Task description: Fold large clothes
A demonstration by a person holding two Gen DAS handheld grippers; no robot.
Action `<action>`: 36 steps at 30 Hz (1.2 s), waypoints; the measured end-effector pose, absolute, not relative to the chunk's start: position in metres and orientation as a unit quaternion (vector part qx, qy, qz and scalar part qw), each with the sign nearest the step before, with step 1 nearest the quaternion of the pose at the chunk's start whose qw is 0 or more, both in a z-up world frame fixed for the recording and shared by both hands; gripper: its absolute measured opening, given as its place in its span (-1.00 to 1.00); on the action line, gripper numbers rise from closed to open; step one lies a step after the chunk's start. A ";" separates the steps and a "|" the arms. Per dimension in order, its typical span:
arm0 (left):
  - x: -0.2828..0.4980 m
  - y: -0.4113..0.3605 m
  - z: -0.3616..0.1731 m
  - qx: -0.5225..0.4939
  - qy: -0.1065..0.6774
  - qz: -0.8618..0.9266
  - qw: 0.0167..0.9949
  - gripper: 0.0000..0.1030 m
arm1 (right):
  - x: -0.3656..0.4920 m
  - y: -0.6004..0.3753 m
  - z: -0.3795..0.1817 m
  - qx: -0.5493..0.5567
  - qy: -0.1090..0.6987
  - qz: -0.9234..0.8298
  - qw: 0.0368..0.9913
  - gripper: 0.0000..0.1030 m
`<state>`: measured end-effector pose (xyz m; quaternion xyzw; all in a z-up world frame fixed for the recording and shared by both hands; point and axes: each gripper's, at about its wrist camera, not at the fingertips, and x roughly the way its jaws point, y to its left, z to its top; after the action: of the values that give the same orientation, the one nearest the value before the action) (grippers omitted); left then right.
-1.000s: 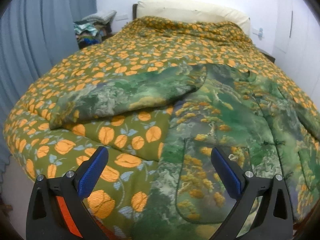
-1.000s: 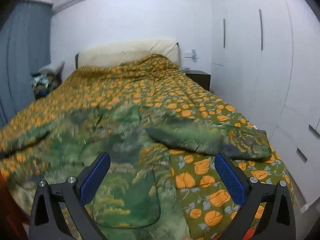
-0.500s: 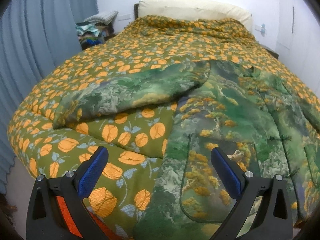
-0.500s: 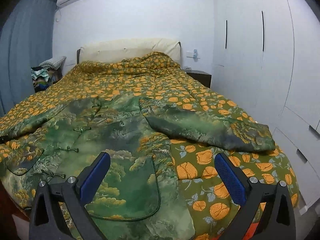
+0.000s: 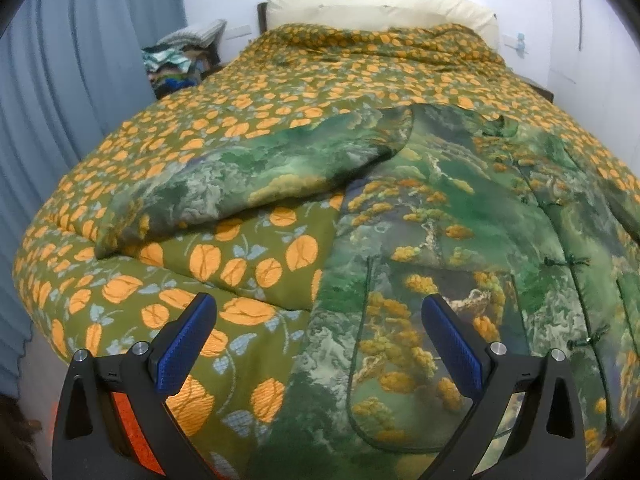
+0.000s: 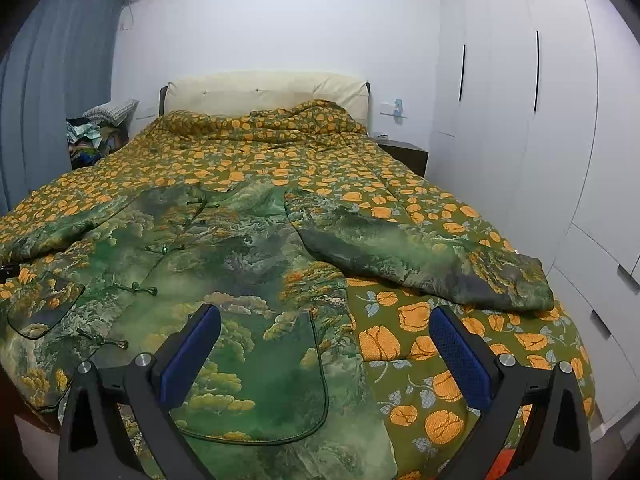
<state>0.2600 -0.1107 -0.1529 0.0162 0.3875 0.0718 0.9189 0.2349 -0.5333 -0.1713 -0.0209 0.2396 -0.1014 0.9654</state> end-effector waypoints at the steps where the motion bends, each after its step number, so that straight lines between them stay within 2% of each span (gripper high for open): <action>1: 0.260 -0.113 -0.154 0.022 0.388 0.070 0.919 0.99 | 0.236 -0.533 -0.173 -0.024 0.241 -0.100 0.965 0.99; 13: 0.259 -0.135 -0.159 0.062 0.380 0.051 0.921 0.99 | 0.249 -0.531 -0.182 -0.030 0.259 -0.097 0.961 0.99; 25: 0.240 -0.140 -0.140 0.077 0.347 0.031 0.934 0.99 | 0.245 -0.508 -0.185 -0.068 0.248 -0.078 0.963 0.99; 30: 0.241 -0.128 -0.127 0.042 0.340 0.042 0.938 0.99 | 0.243 -0.502 -0.183 -0.075 0.240 -0.062 0.966 0.99; 36: 0.246 -0.110 -0.114 -0.003 0.351 0.050 0.935 0.99 | 0.234 -0.518 -0.177 -0.030 0.233 -0.059 0.970 0.99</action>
<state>0.2459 -0.1105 -0.1142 -0.0032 0.3512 0.0503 0.9349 0.2336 -0.5180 -0.1774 -0.0305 0.2326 -0.0594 0.9703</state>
